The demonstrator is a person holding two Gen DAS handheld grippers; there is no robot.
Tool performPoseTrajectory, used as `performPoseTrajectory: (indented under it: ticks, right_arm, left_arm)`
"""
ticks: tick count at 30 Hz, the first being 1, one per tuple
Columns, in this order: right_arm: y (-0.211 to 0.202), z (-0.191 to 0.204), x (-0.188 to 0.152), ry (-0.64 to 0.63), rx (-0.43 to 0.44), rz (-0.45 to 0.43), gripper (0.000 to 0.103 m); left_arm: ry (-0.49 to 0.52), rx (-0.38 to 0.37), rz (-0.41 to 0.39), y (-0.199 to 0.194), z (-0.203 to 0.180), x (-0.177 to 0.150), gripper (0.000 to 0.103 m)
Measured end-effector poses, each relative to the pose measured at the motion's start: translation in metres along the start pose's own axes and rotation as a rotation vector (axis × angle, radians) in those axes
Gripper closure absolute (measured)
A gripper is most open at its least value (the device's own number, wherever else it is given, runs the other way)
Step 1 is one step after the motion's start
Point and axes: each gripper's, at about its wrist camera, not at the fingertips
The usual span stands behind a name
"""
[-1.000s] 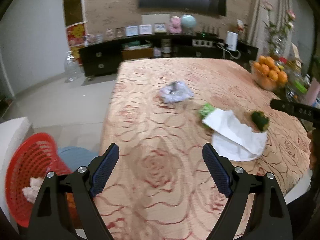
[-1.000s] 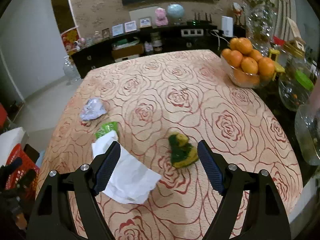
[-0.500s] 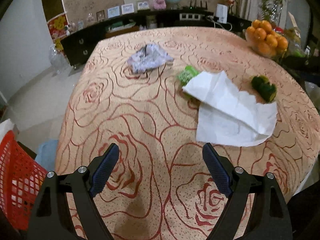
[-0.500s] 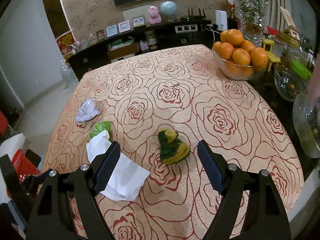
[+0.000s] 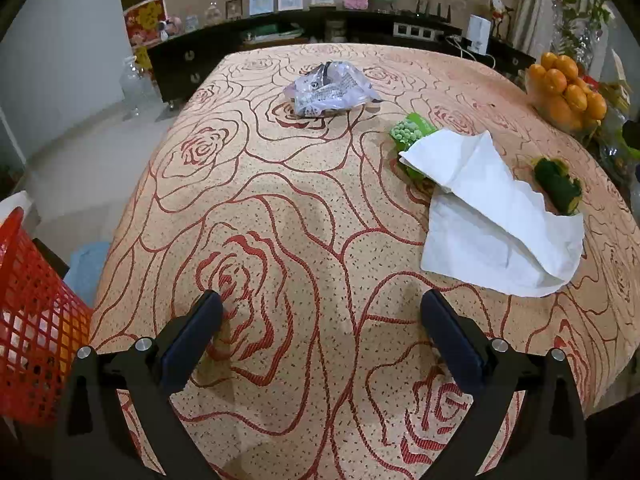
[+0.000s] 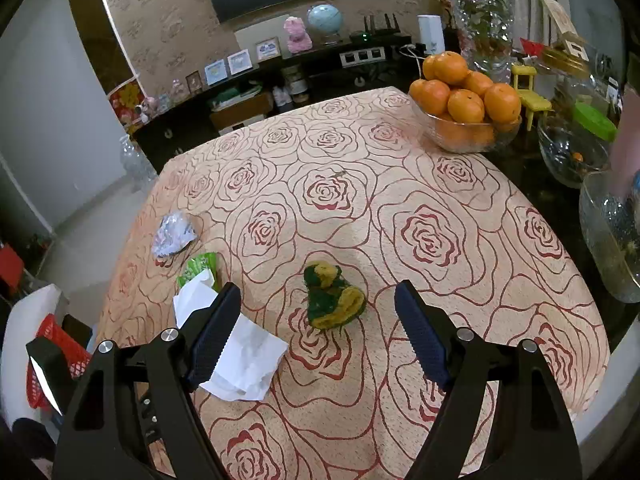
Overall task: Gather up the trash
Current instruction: 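Move both tools back over the table toward the remaining tissue and sponge, then grasp the white tissue with the left gripper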
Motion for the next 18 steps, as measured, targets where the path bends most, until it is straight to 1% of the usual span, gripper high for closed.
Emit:
performPoseTrajectory:
  ticks: [3,4,6,7,10,11,13,16,18]
  right_arm:
    - [-0.001,-0.003,0.000,0.009,0.005,-0.002,0.026]
    - [-0.003,-0.005,0.001,0.017,0.008,-0.005,0.026]
    - [-0.006,-0.009,0.002,0.033,0.013,-0.012,0.026]
    - [-0.008,-0.010,0.003,0.041,0.015,-0.014,0.026]
    - [-0.011,-0.016,0.005,0.061,0.021,-0.020,0.026]
    - [-0.011,-0.017,0.005,0.065,0.022,-0.021,0.026]
    - [-0.010,-0.019,0.005,0.074,0.023,-0.017,0.026]
    - [-0.010,-0.024,0.005,0.087,0.024,-0.011,0.026]
    - [-0.009,-0.027,0.005,0.095,0.025,-0.007,0.026]
  left_arm:
    - [0.011,-0.016,0.026,0.000,-0.001,0.002,0.008]
    - [0.026,-0.047,0.025,-0.003,-0.003,0.004,0.008]
    - [0.037,-0.070,-0.029,-0.016,-0.007,0.009,0.008]
    - [0.050,-0.094,-0.070,-0.025,-0.012,0.013,0.008]
    - [0.080,-0.158,-0.109,-0.038,-0.028,0.025,0.008]
    - [0.096,-0.179,-0.113,-0.038,-0.039,0.031,0.008]
    - [0.140,-0.189,-0.102,-0.032,-0.058,0.039,0.008]
    - [0.227,-0.168,-0.084,-0.014,-0.087,0.041,0.008]
    - [0.256,-0.160,-0.069,-0.004,-0.099,0.040,0.008]
Point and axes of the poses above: each gripper's, at about its wrist camera, not at the fingertips, and y roughly the way its jaws point, z to its left, x to its top, and after that the axes turned 5 degrees about z, right-handed
